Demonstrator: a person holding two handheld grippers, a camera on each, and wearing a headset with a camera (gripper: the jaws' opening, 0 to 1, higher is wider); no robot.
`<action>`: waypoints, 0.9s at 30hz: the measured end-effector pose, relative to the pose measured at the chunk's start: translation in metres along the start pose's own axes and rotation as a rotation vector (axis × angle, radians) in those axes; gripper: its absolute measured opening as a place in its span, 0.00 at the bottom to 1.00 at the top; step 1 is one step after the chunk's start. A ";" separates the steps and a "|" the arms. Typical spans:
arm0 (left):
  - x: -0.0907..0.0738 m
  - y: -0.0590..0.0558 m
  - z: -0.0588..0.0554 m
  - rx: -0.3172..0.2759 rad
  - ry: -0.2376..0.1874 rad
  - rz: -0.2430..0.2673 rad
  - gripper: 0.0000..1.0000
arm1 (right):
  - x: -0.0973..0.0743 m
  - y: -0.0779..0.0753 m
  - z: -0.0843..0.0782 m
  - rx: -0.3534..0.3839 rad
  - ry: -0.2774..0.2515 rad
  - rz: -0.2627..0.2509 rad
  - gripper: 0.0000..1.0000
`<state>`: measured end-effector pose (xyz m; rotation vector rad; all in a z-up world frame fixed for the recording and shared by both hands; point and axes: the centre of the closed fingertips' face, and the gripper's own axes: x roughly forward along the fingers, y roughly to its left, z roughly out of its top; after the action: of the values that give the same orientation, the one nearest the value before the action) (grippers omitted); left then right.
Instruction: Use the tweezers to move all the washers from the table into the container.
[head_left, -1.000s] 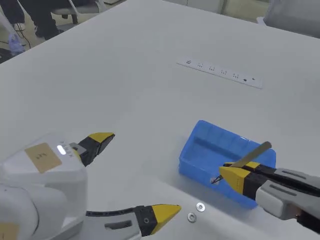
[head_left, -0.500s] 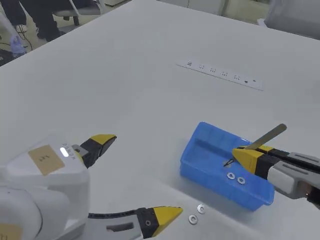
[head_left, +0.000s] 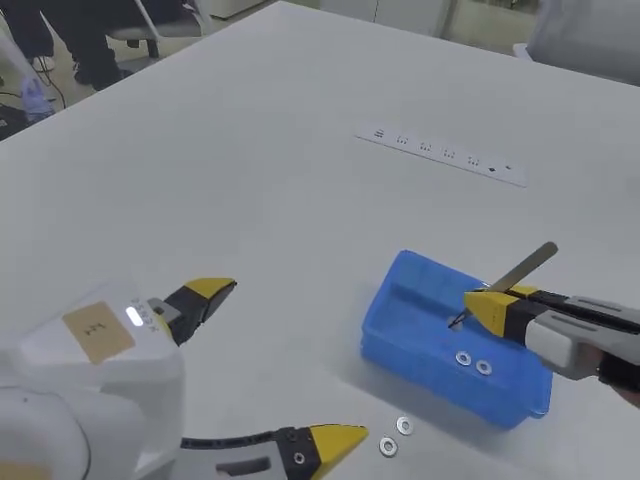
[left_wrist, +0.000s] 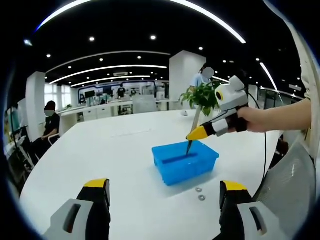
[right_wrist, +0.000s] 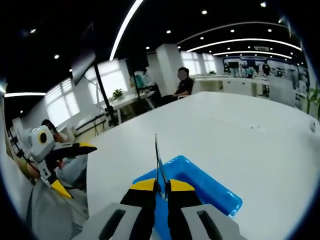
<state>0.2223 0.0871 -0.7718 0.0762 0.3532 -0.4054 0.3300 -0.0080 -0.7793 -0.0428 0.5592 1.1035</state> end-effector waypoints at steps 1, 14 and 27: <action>0.000 0.000 0.000 0.001 -0.001 0.001 0.93 | 0.001 -0.001 -0.001 0.000 0.005 -0.001 0.04; 0.000 0.002 -0.001 0.000 0.002 0.008 0.92 | 0.018 -0.013 -0.018 -0.019 0.069 -0.012 0.04; -0.001 0.002 -0.002 0.002 0.005 0.009 0.92 | 0.027 -0.019 -0.035 -0.029 0.124 -0.015 0.04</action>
<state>0.2220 0.0894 -0.7732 0.0809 0.3573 -0.3966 0.3406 -0.0051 -0.8254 -0.1414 0.6530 1.0989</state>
